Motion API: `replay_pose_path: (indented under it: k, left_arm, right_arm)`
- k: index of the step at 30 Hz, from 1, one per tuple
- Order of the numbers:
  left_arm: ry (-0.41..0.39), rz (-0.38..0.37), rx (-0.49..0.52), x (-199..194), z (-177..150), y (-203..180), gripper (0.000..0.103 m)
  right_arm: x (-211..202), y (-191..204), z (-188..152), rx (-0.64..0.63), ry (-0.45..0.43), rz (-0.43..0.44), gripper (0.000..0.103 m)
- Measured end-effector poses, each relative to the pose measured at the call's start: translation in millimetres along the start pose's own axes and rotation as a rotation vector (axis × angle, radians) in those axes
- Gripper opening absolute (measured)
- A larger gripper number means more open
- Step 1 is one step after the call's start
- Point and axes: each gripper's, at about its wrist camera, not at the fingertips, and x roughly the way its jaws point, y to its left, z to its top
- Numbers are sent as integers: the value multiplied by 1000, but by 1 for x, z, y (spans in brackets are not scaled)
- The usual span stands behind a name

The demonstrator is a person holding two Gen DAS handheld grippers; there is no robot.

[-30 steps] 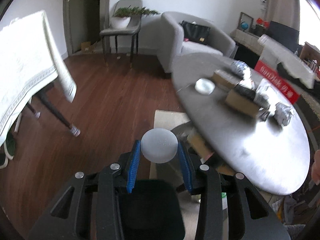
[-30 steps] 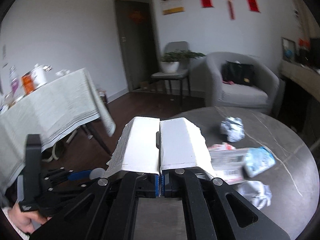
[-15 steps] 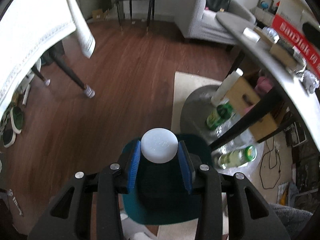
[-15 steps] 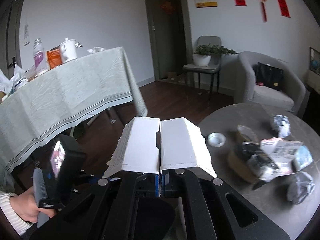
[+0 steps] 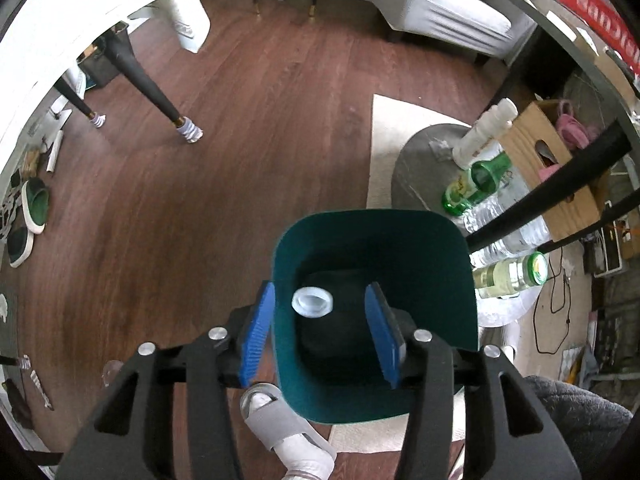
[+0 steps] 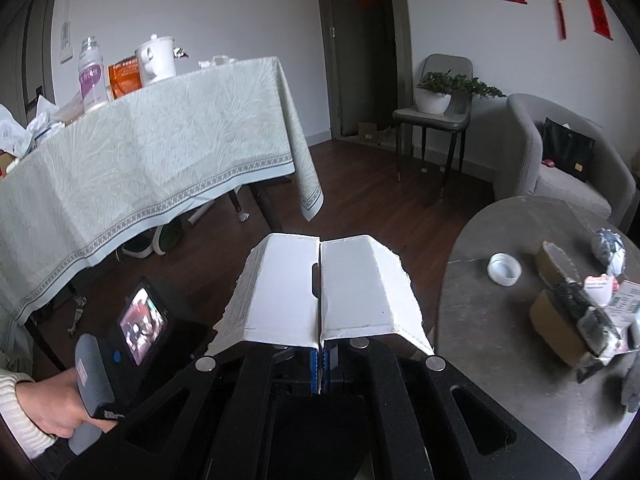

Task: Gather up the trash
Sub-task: 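Carry the lid to the teal bin and open the left gripper while the right gripper holds the paper, then lower the white paper into the teal bin and open the right gripper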

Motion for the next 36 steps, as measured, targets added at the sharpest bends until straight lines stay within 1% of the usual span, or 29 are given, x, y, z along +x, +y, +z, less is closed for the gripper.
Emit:
replay_pose_path:
  k: [3, 6, 8, 14, 18, 23, 25, 28, 30, 36]
  left_arm:
    - [-14, 0, -20, -5, 0, 11, 54]
    - [-55, -9, -37, -16, 0, 19, 58]
    - [-92, -10, -41, -24, 0, 23, 60]
    - [-199, -14, -69, -51, 2, 37, 64]
    - [-259, -21, -85, -64, 3, 42, 67]
    - [-341, -25, -79, -86, 6, 42, 72]
    - [-370, -30, -80, -94, 6, 41, 72]
    - [-397, -43, -86, -102, 7, 40, 73]
    - [-419, -53, -86, -109, 6, 38, 74]
    - [-468, -57, -75, -122, 7, 32, 76]
  right_arm:
    - [10, 4, -3, -4, 30, 3, 1]
    - [21, 8, -6, -5, 68, 12, 1]
    - [33, 11, -11, -2, 111, 23, 1]
    - [68, 19, -31, -11, 255, 15, 1]
    - [85, 23, -43, -15, 326, 6, 1]
    - [106, 26, -63, -22, 427, 0, 1]
    - [114, 28, -72, -27, 468, -3, 1]
    - [126, 31, -86, -38, 524, -7, 2]
    - [135, 33, -99, -45, 580, -3, 2]
    - [151, 40, -130, -79, 710, 0, 2]
